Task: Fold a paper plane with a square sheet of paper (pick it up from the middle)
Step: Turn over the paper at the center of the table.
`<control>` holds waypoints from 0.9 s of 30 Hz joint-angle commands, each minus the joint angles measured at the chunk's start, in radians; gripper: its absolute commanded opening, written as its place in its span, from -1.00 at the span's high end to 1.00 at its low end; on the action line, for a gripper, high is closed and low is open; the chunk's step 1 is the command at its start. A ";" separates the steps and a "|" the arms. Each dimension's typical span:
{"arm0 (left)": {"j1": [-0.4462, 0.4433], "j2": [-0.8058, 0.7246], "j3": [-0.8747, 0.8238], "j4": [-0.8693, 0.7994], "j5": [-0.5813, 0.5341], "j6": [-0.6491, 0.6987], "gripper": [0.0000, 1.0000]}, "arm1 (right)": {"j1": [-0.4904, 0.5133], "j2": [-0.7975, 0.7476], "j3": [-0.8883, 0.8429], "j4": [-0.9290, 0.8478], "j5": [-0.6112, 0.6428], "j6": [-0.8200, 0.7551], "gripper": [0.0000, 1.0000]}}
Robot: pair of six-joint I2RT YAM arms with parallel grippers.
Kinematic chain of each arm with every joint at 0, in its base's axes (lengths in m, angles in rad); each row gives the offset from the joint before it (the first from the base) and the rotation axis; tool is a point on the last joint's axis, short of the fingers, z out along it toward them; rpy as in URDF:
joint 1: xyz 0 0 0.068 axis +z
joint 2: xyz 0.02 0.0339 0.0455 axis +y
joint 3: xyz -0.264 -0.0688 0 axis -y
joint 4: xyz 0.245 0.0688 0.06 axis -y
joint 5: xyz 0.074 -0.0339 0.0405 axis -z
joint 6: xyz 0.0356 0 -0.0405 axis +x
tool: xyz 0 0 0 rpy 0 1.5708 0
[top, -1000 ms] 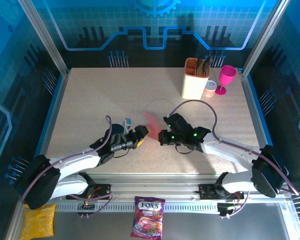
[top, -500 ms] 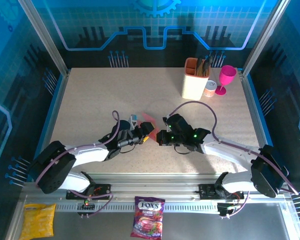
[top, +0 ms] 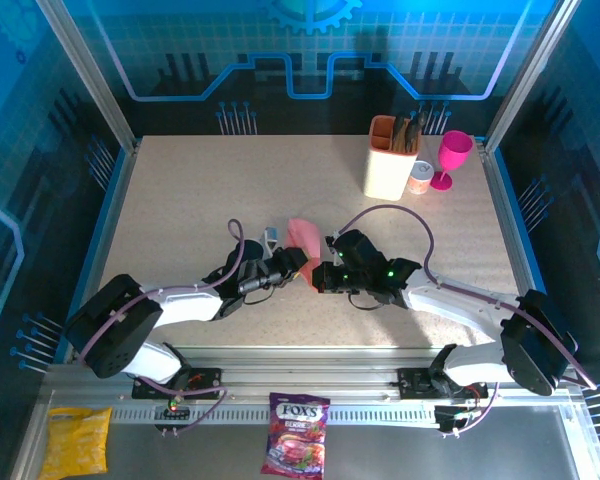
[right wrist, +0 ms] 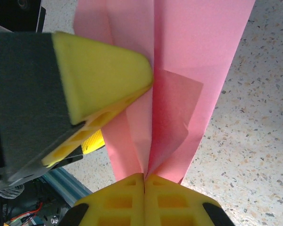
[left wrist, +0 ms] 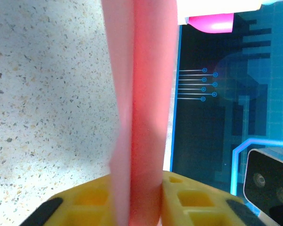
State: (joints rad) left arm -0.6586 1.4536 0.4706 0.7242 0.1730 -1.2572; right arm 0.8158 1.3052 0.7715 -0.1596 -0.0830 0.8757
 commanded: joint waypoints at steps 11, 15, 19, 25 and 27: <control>-0.009 0.007 0.021 0.111 0.007 0.025 0.82 | -0.125 -0.266 -0.137 0.008 -0.072 0.058 -0.28; -0.009 0.007 0.018 0.152 0.012 0.022 0.82 | -0.155 -0.283 -0.202 0.146 -0.175 0.102 -0.30; -0.009 -0.004 0.022 0.154 0.015 0.022 0.81 | -0.155 -0.235 -0.214 0.261 -0.247 0.126 -0.34; -0.010 -0.025 0.023 0.134 0.011 0.032 0.73 | -0.148 -0.165 -0.216 0.390 -0.296 0.165 -0.36; -0.010 -0.034 0.022 0.131 0.011 0.034 0.73 | -0.137 -0.139 -0.209 0.410 -0.300 0.169 -0.36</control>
State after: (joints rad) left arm -0.6598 1.4517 0.4706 0.8219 0.1730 -1.2507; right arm 0.6685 1.1404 0.5617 0.1604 -0.3374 1.0187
